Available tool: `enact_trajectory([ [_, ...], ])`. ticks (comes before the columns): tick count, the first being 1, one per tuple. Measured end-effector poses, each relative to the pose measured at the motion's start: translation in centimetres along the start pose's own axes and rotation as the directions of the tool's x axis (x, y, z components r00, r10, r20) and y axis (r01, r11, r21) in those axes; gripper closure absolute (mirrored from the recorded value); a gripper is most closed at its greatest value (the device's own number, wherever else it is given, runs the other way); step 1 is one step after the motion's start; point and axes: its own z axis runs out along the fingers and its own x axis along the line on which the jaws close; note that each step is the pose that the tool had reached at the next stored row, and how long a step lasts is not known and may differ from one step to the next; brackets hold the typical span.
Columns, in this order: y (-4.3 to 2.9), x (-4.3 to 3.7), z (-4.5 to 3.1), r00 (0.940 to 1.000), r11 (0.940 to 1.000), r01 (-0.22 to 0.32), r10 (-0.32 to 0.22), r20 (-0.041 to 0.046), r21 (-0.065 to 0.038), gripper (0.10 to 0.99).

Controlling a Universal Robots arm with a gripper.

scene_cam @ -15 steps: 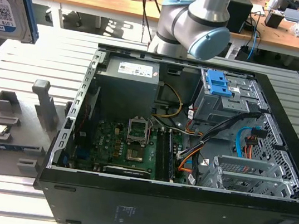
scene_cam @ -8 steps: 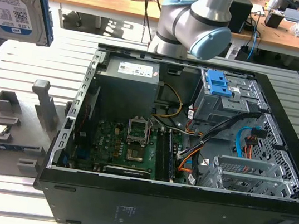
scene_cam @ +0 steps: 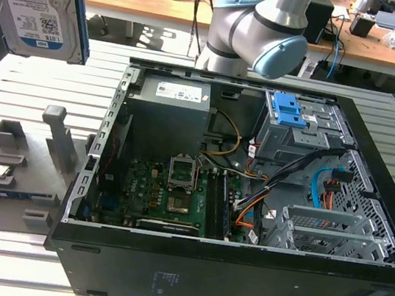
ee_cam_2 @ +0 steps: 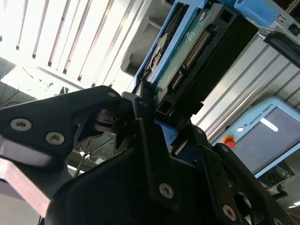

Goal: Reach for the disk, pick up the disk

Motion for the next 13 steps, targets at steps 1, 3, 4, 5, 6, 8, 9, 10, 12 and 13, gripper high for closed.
enact_trajectory([
  [1, -0.22, 0.0, -0.01, 1.0, 1.0, 0.0, 0.0, -0.0008, 0.0, 0.718],
  [3, -0.93, 0.0, -0.05, 1.0, 1.0, 0.0, 0.0, -0.0023, -0.001, 0.718],
  [4, -1.4, 0.0, -0.07, 1.0, 1.0, 0.0, 0.0, -0.0028, -0.001, 0.718],
  [5, -1.71, 0.0, -0.08, 1.0, 1.0, 0.0, 0.0, -0.003, -0.001, 0.718],
  [6, -2.05, 0.0, -0.09, 1.0, 1.0, 0.0, 0.0, -0.0032, -0.001, 0.718],
  [8, -2.96, -0.02, -0.14, 1.0, 1.0, 0.0, 0.0, -0.0041, -0.002, 0.718],
  [9, -3.22, -0.02, -0.15, 1.0, 1.0, 0.0, 0.0, -0.0044, -0.002, 0.718],
  [10, -3.49, -0.02, -0.16, 1.0, 1.0, 0.0, 0.0, -0.0047, -0.002, 0.718],
  [12, -4.02, -0.03, -0.19, 1.0, 1.0, 0.0, 0.0, -0.0054, -0.002, 0.718],
  [13, -4.43, -0.03, -0.2, 1.0, 1.0, 0.0, 0.0, -0.0059, -0.002, 0.718],
])
